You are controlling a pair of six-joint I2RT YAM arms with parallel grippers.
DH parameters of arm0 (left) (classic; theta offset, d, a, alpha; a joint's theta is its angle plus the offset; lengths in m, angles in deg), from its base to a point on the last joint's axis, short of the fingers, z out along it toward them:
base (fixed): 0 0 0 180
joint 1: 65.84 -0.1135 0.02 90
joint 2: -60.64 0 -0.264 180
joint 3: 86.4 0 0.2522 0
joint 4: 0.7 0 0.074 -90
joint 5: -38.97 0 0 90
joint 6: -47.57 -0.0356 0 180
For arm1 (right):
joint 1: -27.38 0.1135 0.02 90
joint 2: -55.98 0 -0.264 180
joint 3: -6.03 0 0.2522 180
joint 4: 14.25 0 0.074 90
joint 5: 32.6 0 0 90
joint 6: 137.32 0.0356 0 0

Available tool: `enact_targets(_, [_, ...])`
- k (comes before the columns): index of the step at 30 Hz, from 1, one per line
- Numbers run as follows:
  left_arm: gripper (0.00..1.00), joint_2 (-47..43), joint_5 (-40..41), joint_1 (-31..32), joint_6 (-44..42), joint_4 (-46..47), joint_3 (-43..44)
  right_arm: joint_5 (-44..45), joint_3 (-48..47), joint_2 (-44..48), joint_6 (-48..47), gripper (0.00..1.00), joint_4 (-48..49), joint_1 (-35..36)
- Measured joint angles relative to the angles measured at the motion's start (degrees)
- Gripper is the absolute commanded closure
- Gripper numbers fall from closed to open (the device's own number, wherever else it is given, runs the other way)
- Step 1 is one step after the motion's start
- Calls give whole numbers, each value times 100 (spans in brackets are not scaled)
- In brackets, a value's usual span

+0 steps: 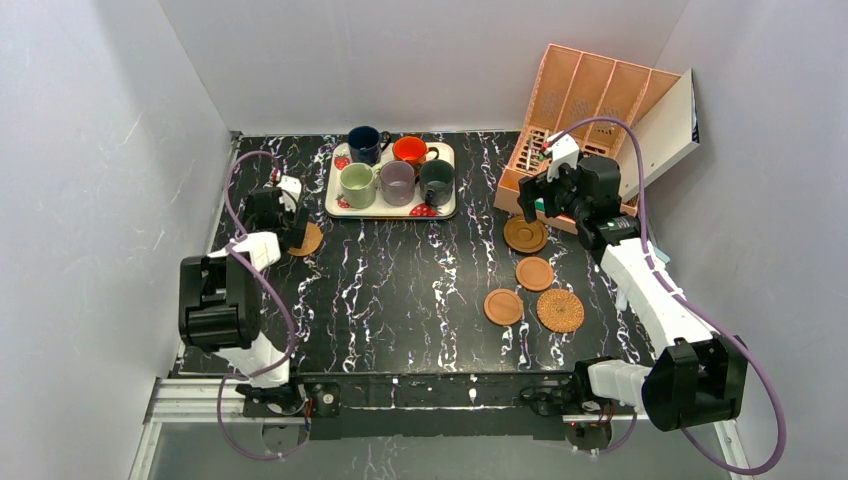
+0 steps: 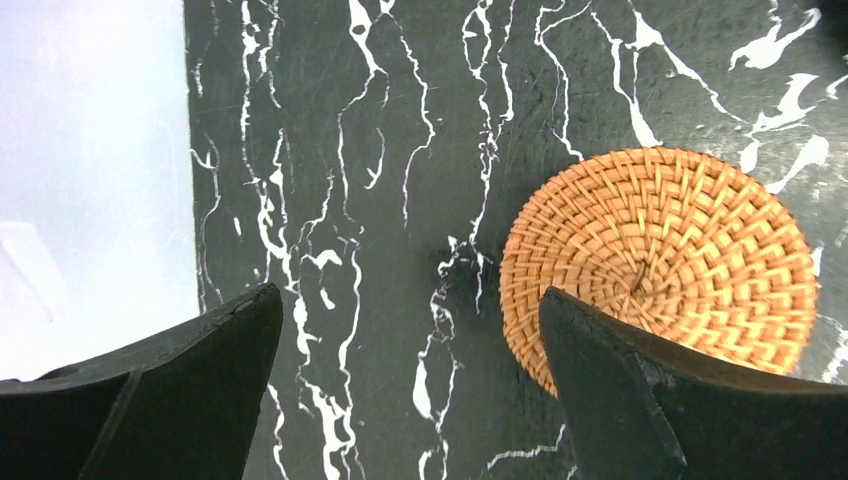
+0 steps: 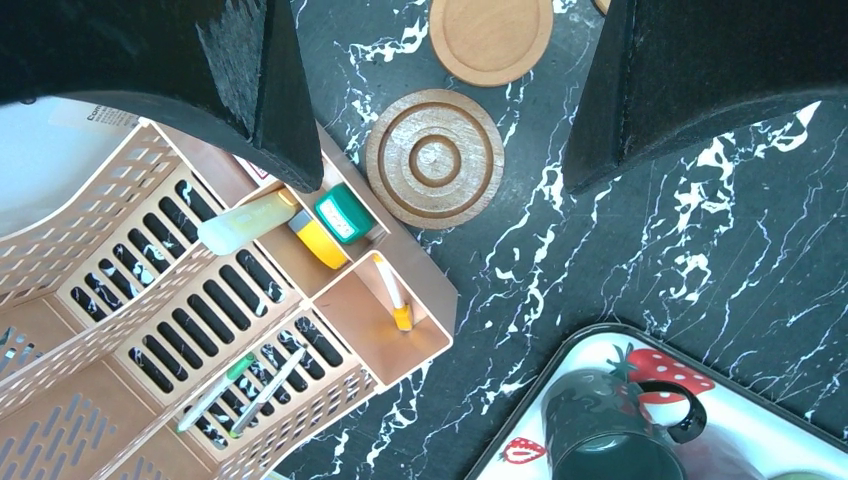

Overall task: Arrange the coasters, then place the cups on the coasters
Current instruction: Move the coaster to the center of the board.

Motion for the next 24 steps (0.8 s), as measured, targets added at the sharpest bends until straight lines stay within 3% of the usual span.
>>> enact_targets(10, [2, -1331, -529, -11, 431, -713, 190, -262, -2, 0, -39, 1, -125, -46])
enact_targets(15, [2, -763, -903, -11, 579, -697, 363, -341, -2, -2, -68, 1, -210, -48])
enact_targets(24, [2, 256, -874, 0, 612, -472, 415, -389, -2, -2, -105, 1, -223, -46])
